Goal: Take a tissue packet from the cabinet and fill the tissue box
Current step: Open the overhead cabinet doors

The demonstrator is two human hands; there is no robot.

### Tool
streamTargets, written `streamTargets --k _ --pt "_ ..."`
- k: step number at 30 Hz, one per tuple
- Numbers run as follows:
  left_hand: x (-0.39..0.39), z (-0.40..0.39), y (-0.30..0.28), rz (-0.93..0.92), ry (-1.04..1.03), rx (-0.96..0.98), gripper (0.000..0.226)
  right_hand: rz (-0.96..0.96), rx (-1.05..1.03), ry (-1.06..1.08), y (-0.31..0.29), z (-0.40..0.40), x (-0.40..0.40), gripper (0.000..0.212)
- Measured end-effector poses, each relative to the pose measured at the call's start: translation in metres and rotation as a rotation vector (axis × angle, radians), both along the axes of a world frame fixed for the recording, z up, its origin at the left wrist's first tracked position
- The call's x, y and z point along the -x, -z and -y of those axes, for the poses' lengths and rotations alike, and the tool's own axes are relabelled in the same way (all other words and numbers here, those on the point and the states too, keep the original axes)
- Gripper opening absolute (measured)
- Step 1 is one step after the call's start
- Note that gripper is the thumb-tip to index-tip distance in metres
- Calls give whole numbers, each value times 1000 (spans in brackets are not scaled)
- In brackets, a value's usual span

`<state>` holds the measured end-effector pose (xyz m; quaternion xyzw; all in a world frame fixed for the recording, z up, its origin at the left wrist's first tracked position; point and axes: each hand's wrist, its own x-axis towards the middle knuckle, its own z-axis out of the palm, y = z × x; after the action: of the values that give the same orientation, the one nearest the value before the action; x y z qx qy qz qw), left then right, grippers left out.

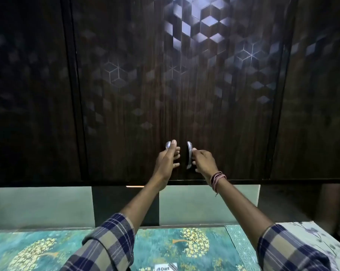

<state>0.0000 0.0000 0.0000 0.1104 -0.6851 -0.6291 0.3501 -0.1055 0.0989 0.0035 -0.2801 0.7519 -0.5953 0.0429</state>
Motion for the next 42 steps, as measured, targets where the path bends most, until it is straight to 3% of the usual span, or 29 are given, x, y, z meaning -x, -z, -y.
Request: streamTargets --k 4,14,21,27,35,42 --pt "-1 2 10 36 0 -50 78 105 25 -39 6 7 2 37" --pt "-11 -17 28 -14 8 -137 74 92 98 -50 16 -19 -27 31" --pt "-59 -116 37 -129 109 -126 62 -59 370 -43 49 -124 -97 42" --pt "-66 -219 51 -183 220 -134 62 115 630 -20 64 -229 -141 48" --pt "-23 -348 51 -1 284 -89 68 265 755 12 60 -362 -99 66" --pt "19 -409 30 97 328 -29 74 309 763 75 48 -418 -51 78"
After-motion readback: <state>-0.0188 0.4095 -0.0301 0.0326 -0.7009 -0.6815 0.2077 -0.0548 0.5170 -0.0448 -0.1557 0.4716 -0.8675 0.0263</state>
